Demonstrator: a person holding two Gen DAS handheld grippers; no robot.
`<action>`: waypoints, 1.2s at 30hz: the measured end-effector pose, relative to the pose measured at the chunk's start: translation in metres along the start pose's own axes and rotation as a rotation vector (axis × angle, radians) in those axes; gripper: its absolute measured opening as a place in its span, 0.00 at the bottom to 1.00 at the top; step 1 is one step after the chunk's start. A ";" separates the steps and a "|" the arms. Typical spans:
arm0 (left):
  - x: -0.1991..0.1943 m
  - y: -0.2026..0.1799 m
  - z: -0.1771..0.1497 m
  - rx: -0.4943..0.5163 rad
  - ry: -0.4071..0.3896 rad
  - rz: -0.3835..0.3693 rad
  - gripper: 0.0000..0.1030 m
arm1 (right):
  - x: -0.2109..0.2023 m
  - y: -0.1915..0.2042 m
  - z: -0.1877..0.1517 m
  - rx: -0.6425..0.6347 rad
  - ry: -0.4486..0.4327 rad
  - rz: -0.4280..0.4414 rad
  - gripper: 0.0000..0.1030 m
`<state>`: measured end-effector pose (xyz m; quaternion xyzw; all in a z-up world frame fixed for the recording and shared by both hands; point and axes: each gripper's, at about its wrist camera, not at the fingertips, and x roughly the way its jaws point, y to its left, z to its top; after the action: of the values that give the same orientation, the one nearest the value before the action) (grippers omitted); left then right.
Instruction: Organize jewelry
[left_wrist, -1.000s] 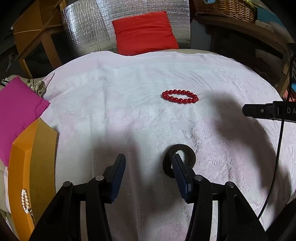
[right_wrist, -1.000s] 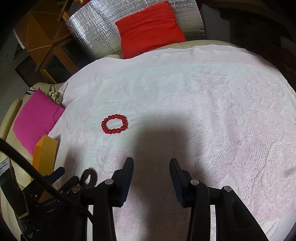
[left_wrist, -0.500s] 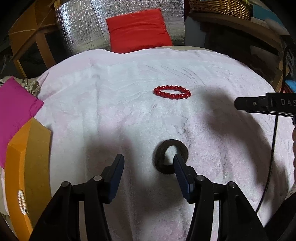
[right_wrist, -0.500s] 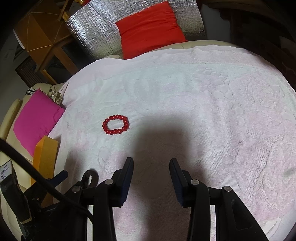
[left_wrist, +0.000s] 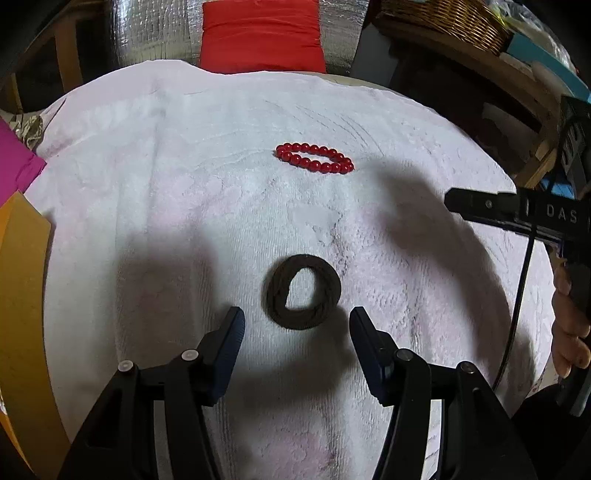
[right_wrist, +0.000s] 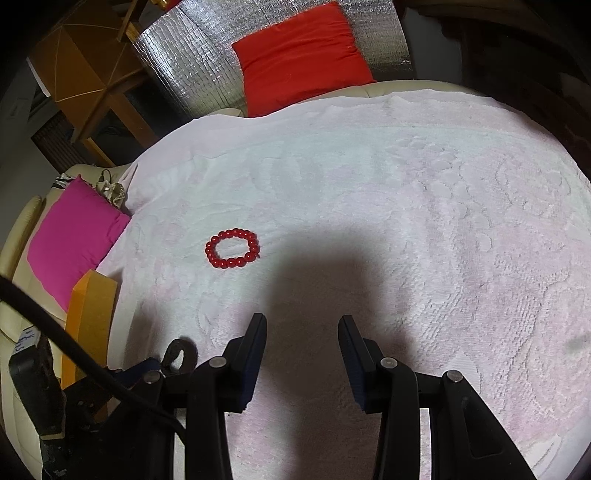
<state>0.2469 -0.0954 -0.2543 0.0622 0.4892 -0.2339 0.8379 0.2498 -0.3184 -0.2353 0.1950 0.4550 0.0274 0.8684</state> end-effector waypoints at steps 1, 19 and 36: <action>0.000 0.000 0.000 -0.006 -0.002 0.001 0.58 | 0.000 0.000 0.000 0.001 0.000 0.000 0.43; 0.002 0.015 0.014 -0.073 -0.055 0.086 0.44 | 0.021 0.009 0.020 -0.043 -0.048 0.019 0.42; -0.012 0.045 0.021 -0.162 -0.100 0.085 0.46 | 0.092 0.053 0.051 -0.150 -0.040 -0.048 0.26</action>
<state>0.2790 -0.0584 -0.2388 0.0032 0.4610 -0.1609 0.8727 0.3515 -0.2647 -0.2613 0.1190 0.4389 0.0369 0.8899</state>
